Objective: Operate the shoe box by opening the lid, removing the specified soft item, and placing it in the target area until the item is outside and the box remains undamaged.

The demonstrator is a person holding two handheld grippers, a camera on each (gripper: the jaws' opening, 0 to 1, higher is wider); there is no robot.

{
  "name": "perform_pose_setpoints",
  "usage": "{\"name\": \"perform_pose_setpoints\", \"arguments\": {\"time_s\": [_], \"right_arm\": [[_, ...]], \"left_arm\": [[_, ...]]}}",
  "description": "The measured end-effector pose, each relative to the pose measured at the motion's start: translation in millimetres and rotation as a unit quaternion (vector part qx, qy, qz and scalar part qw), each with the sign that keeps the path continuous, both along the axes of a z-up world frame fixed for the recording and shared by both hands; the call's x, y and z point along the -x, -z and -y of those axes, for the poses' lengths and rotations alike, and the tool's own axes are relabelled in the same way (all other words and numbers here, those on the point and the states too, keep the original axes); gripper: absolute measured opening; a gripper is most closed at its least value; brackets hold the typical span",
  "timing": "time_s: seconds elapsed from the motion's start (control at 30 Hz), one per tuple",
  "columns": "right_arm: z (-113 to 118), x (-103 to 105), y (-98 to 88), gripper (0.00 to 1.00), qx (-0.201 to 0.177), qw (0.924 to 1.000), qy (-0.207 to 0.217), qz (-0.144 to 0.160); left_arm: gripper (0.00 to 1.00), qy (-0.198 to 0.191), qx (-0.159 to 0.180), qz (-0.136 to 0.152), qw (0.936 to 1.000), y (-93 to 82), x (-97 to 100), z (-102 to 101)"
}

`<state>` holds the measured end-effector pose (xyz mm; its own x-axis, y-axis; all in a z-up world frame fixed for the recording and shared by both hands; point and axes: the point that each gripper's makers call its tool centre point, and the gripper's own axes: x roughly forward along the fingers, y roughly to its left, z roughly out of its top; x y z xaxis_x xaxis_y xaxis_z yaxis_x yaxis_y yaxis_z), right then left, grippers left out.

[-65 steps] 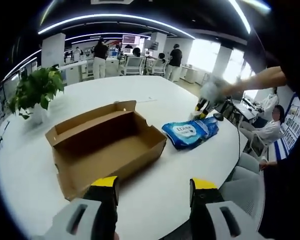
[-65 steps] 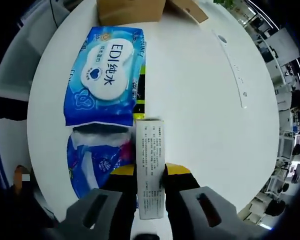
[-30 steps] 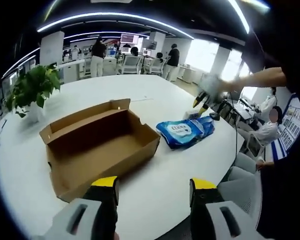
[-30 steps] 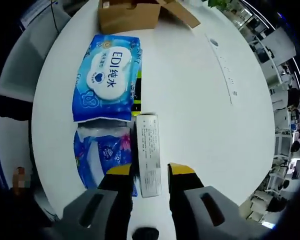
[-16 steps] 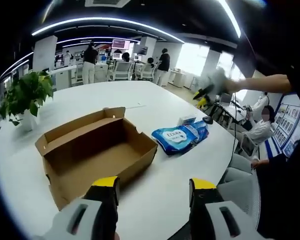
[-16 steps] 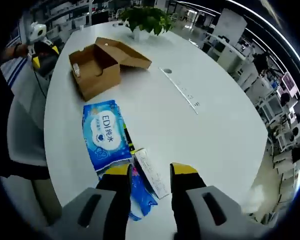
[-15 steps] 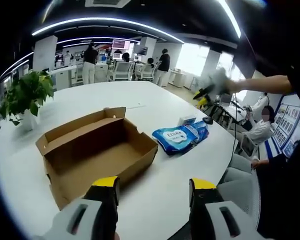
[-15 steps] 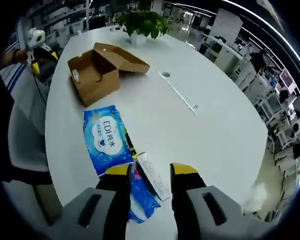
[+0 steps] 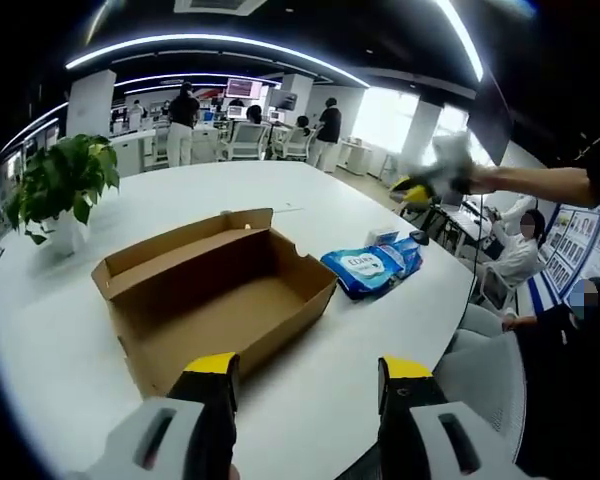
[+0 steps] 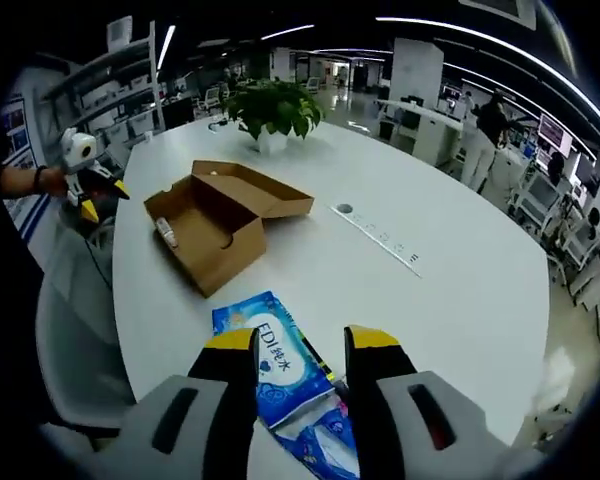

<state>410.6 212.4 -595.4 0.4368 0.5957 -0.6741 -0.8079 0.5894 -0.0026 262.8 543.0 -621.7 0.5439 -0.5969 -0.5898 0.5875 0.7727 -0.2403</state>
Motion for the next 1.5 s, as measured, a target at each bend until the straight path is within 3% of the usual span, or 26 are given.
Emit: {"name": "perform_pose_setpoints", "arguments": {"time_s": [0.3, 0.43, 0.73, 0.93, 1.07, 1.3, 1.5], "right_arm": [[-46, 26, -2.5, 0.32, -0.036, 0.9993, -0.014, 0.002], [-70, 42, -8.0, 0.33, -0.05, 0.9982, -0.033, 0.008], [-112, 69, -24.3, 0.36, -0.077, 0.995, -0.06, 0.02], [-130, 86, -34.4, 0.4, -0.095, 0.9928, -0.067, 0.026], [-141, 99, -35.0, 0.41, -0.103, 0.9918, -0.071, 0.027], [-157, 125, -28.8, 0.42, -0.101, 0.9909, -0.087, 0.018], [-164, 136, -29.9, 0.41, -0.109, 0.9902, -0.085, 0.016]], "left_arm": [[0.56, -0.003, -0.016, 0.009, 0.9998, -3.6, -21.3, -31], [0.56, 0.002, -0.032, 0.011, 0.9994, -6.8, -43.3, -46], [0.56, 0.062, -0.083, 0.013, 0.9945, -5.7, -81.1, -47], [0.56, 0.143, -0.154, -0.006, 0.9778, 14.3, -94.1, -53], [0.56, 0.167, -0.166, -0.027, 0.9715, 30.6, -104.9, -53], [0.55, 0.26, -0.194, -0.065, 0.9436, 61.3, -101.7, -46], [0.55, 0.298, -0.212, -0.087, 0.9265, 85.3, -106.2, -42]]}}
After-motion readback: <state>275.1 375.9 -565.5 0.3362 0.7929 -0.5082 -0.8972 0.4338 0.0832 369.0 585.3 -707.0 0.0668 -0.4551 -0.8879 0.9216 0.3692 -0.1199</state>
